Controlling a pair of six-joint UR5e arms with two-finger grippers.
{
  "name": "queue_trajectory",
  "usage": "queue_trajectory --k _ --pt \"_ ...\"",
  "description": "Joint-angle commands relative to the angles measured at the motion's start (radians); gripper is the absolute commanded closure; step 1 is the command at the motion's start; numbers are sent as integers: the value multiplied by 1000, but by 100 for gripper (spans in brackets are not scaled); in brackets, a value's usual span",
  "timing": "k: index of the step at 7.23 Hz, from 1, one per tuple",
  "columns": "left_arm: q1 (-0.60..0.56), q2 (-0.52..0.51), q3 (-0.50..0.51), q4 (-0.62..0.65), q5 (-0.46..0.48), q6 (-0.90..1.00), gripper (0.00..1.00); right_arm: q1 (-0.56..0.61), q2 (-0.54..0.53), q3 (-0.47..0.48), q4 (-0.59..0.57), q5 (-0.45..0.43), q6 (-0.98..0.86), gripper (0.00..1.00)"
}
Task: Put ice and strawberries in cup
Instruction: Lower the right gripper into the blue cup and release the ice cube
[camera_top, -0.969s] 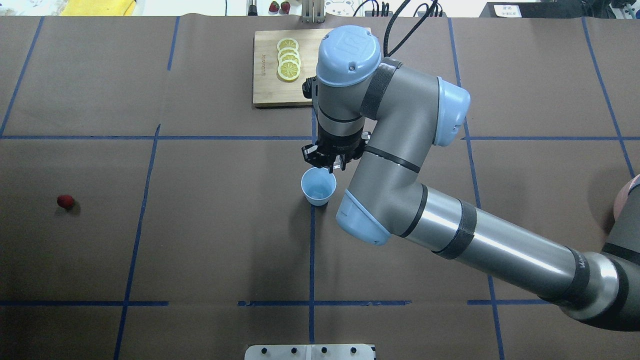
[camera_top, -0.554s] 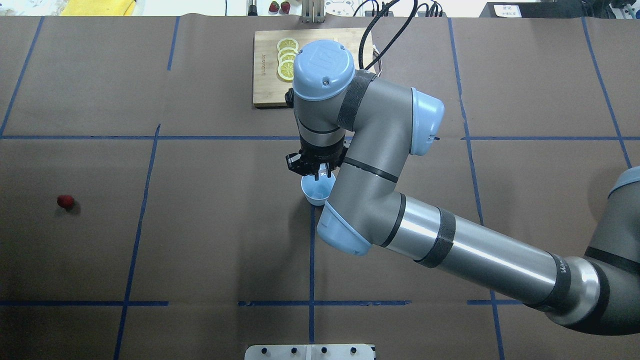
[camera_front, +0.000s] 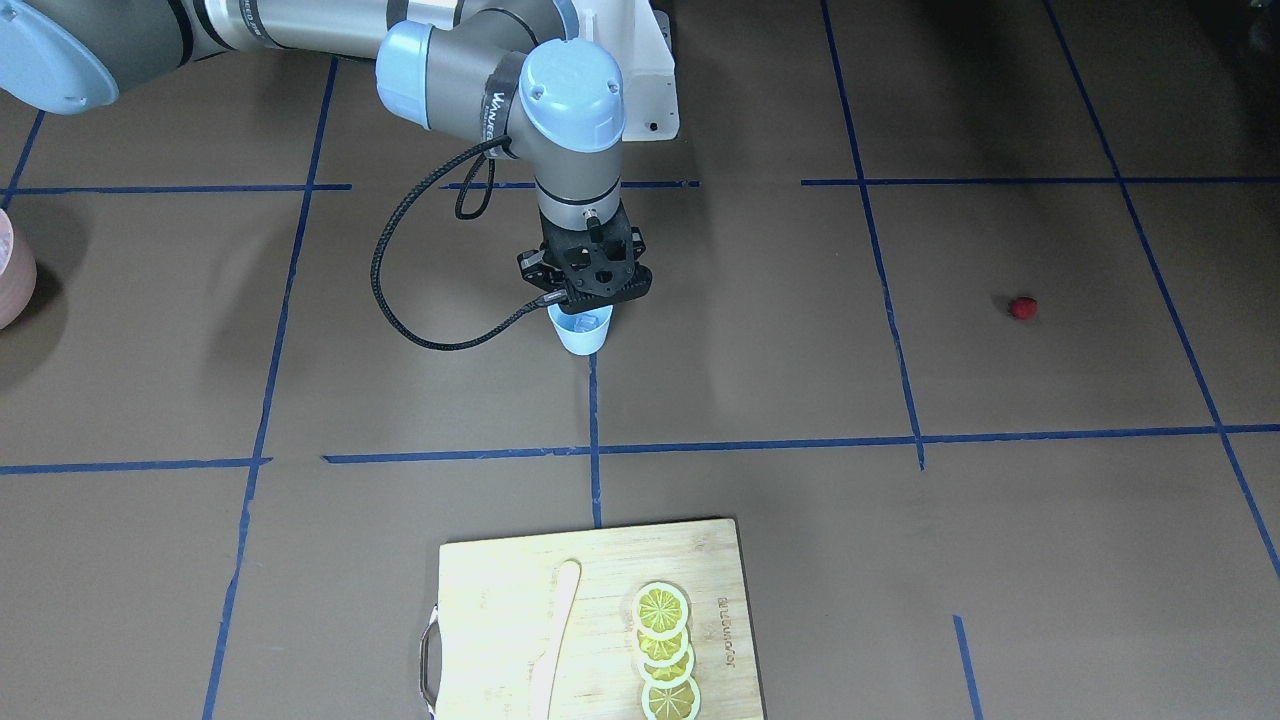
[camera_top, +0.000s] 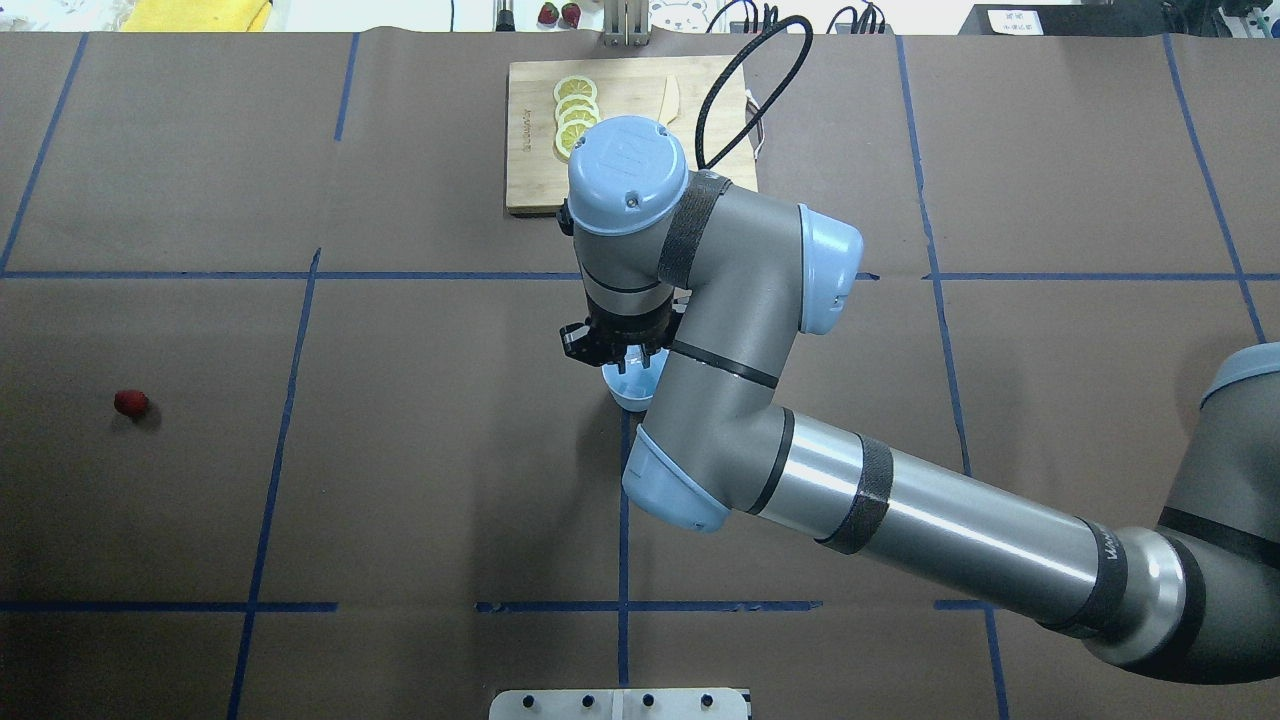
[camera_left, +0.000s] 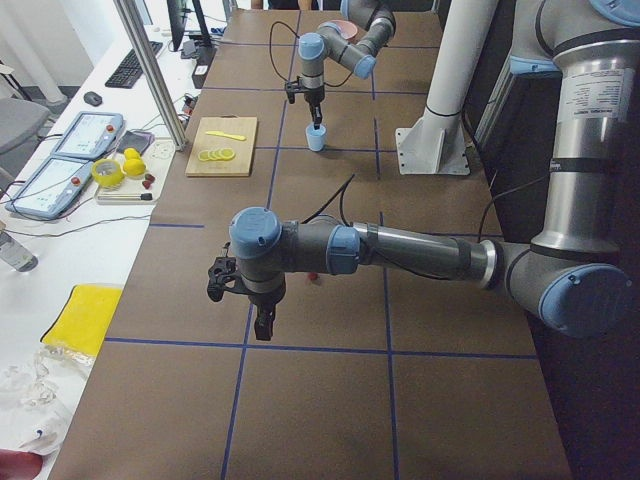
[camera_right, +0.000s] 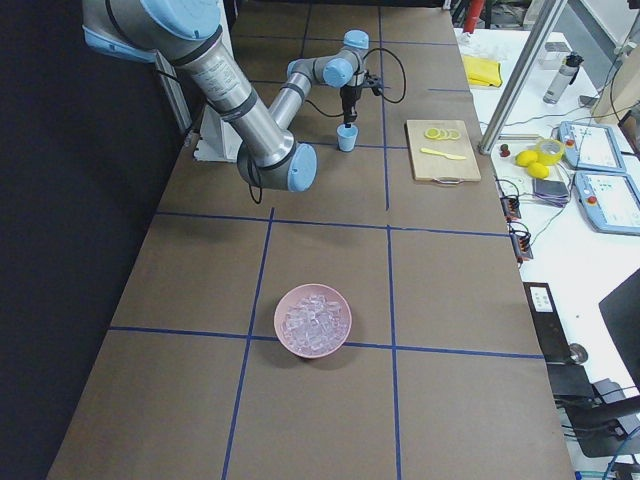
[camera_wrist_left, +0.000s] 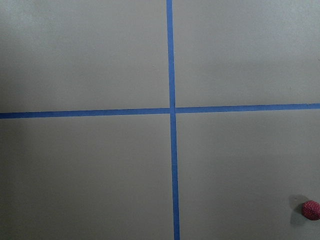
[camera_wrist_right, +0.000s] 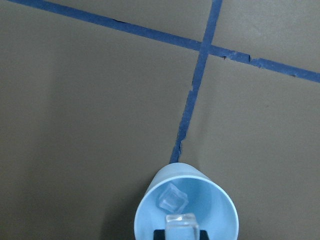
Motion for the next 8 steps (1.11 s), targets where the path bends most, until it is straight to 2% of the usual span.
queue_trajectory --k 1,3,5,6,7,8 --pt "0 -1 -1 0 0 1 0 -1 -1 -1 1 0 2 62" --pt "0 -1 -2 0 0 1 0 -1 -2 1 4 0 2 53" --pt "0 -1 -2 0 0 1 0 -1 -2 7 7 0 2 52" --pt "0 0 -2 0 0 1 0 -1 -4 9 7 0 2 12" --pt "0 0 -2 0 0 1 0 1 -4 16 7 0 2 1" --pt "0 2 -2 0 0 1 0 1 -5 27 7 1 2 1"
